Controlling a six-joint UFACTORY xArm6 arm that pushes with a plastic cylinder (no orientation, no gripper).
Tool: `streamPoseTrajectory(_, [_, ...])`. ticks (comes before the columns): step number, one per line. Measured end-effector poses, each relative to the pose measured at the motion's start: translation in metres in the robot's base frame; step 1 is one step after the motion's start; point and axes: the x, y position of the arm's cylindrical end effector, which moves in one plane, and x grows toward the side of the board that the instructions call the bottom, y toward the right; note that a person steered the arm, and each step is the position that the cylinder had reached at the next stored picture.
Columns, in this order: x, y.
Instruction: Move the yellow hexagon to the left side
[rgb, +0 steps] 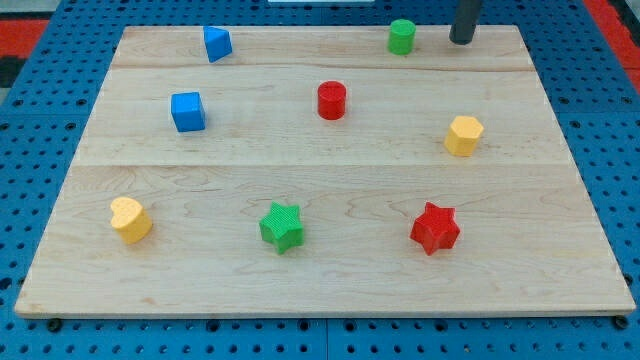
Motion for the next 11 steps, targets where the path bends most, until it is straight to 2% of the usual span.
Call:
streamPoseTrajectory(1, [0.034,0.0])
streamPoseTrajectory(2, [0.094,0.021])
streamPoseTrajectory(3, [0.134,0.056])
streamPoseTrajectory(6, [0.158,0.074])
streamPoseTrajectory(7, [0.192,0.08])
streamPoseTrajectory(8, [0.199,0.07])
streamPoseTrajectory(9, [0.184,0.021])
streamPoseTrajectory(10, [0.173,-0.053])
streamPoseTrajectory(11, [0.203,-0.07])
